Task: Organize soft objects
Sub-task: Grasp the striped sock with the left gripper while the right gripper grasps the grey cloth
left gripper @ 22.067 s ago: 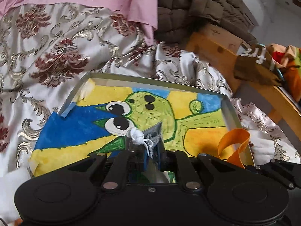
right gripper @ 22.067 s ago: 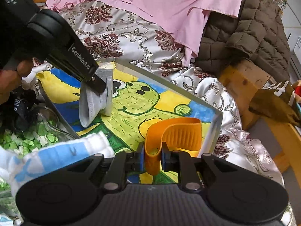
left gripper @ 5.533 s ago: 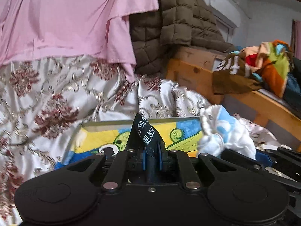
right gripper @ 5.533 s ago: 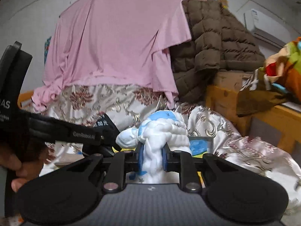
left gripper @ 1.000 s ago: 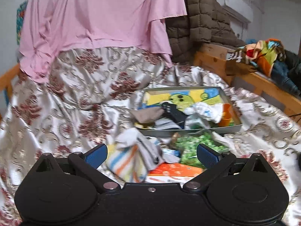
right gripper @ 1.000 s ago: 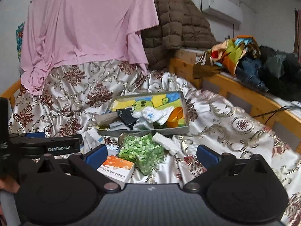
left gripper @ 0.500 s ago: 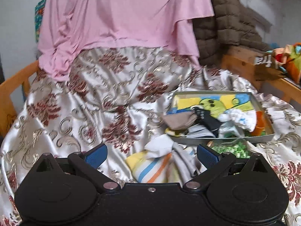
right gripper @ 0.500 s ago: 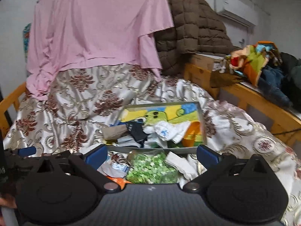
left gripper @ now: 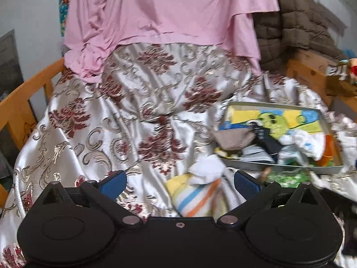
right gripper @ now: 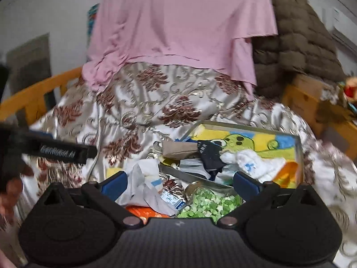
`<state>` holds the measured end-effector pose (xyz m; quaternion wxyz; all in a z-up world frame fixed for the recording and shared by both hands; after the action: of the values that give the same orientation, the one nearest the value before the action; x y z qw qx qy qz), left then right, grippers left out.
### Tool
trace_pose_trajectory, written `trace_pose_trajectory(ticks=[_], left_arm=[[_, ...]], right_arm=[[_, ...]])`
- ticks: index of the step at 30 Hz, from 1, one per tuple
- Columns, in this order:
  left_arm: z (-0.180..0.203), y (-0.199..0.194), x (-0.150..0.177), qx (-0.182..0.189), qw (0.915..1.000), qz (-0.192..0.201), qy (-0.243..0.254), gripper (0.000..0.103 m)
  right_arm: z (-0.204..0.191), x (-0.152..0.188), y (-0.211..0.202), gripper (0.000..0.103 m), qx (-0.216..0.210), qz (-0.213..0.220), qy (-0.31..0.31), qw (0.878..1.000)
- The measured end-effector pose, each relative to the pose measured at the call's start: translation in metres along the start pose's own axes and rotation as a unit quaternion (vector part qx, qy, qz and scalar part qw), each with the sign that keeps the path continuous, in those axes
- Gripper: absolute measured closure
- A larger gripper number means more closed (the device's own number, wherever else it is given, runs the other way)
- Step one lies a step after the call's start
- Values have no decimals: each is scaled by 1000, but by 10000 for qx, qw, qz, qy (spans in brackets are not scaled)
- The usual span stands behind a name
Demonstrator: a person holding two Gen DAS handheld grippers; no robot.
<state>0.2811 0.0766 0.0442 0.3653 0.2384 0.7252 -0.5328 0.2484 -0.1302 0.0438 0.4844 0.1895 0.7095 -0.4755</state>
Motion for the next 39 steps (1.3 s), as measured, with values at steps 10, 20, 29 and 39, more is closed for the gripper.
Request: trace_pose_trajectory(ticks=[10, 20, 29, 39], left_arm=[[-4, 62, 17, 92, 9960, -889, -42, 1], [-23, 87, 32, 770, 9792, -1797, -549, 1], [-12, 117, 39, 1402, 9585, -2279, -986, 1], [-3, 147, 47, 1908, 9436, -2321, -1391, 22]], right_arm=[[7, 17, 22, 0, -632, -365, 332, 9968], [-5, 33, 53, 0, -762, -261, -539, 9953], [-6, 36, 95, 10, -875, -567, -413, 9937], [2, 38, 114, 21, -966, -626, -66, 9933]])
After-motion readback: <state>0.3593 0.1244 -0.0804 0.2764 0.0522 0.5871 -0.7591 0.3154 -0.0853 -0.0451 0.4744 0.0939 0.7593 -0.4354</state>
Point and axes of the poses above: each gripper's, at about its wrist camera, not at the fingertips, and y roughly the way its jaws point, z to its right, x to its underside, the point moved 2 cm from there along y, roughly the way its jaws point, and after that the axes turned 14 degrees about -x, right-handed, at the moved point
